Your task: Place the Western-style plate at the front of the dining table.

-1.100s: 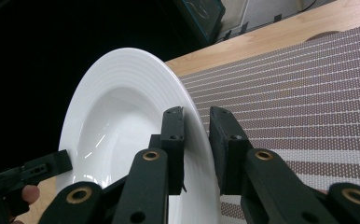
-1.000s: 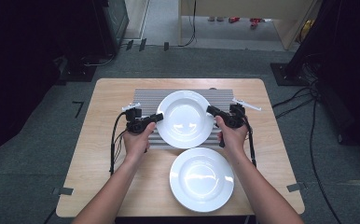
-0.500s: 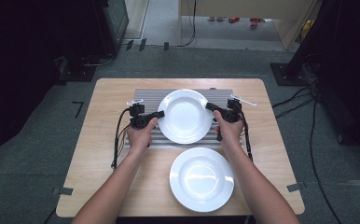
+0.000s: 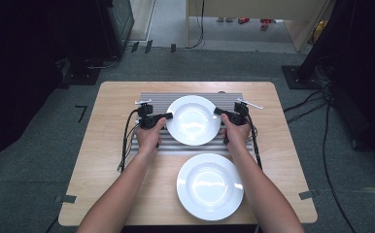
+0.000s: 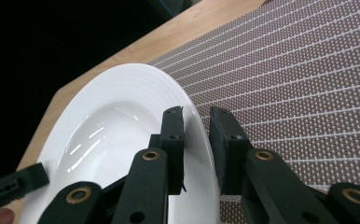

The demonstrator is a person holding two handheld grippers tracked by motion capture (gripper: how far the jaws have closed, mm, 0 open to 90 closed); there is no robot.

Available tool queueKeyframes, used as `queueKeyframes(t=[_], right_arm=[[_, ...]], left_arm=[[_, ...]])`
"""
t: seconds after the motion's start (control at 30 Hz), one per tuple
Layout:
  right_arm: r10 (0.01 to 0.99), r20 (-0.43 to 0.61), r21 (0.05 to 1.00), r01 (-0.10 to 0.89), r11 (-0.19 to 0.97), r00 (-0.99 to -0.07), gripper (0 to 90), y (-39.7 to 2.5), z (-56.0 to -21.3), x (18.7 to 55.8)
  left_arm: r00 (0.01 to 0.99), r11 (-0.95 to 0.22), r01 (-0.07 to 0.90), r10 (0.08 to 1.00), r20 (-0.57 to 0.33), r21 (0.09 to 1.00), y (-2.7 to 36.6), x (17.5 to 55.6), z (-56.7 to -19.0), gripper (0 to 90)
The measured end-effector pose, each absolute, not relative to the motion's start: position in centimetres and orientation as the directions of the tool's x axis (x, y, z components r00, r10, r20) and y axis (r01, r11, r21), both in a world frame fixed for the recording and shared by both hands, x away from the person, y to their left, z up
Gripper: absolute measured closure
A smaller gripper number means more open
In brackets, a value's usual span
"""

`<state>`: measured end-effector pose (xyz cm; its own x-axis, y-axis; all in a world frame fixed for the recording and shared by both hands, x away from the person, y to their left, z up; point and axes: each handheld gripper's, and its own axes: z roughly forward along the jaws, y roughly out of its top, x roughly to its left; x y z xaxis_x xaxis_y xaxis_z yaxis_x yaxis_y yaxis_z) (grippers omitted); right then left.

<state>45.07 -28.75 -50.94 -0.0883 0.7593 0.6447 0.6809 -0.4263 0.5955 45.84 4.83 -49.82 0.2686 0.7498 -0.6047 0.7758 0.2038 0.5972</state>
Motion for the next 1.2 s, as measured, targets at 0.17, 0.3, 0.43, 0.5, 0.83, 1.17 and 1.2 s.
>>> queueKeyframes(t=[0.17, 0.3, 0.43, 0.5, 0.83, 1.17, 1.2], right_arm=[[0.774, 0.626, 0.6, 0.693, -0.4, -0.095, 78.3, -28.1, -50.8, 45.6], [0.775, 0.626, 0.599, 0.692, -0.404, -0.089, 79.0, -28.0, -51.0, 45.9], [0.765, 0.636, 0.597, 0.69, -0.409, -0.097, 79.3, -28.0, -51.4, 46.0], [0.767, 0.634, 0.601, 0.69, -0.404, -0.103, 79.1, -28.0, -51.5, 46.1], [0.839, 0.507, 0.698, 0.665, -0.265, -0.198, 60.4, -27.7, -51.4, 45.7], [0.838, 0.487, 0.724, 0.65, -0.231, -0.245, 38.4, -28.3, -48.8, 44.3], [0.832, 0.487, 0.74, 0.632, -0.231, -0.265, 35.3, -28.3, -48.1, 43.6]], left_arm=[[0.235, 0.238, 0.79, 0.733, -0.638, 0.565, 5.6, 46.5, -50.7, 75.2], [0.228, 0.244, 0.791, 0.733, -0.641, 0.561, 5.6, 46.6, -51.0, 74.7], [0.235, 0.252, 0.783, 0.727, -0.646, 0.569, 5.6, 46.6, -51.4, 74.2], [0.24, 0.254, 0.78, 0.723, -0.648, 0.572, 5.7, 46.6, -51.5, 74.2], [0.288, 0.229, 0.755, 0.727, -0.624, 0.615, 6.0, 46.0, -50.8, 50.1], [0.366, 0.139, 0.703, 0.77, -0.523, 0.697, 6.2, 44.1, -47.9, 25.7], [0.38, 0.122, 0.694, 0.774, -0.506, 0.709, 6.2, 43.6, -47.3, 23.6]])
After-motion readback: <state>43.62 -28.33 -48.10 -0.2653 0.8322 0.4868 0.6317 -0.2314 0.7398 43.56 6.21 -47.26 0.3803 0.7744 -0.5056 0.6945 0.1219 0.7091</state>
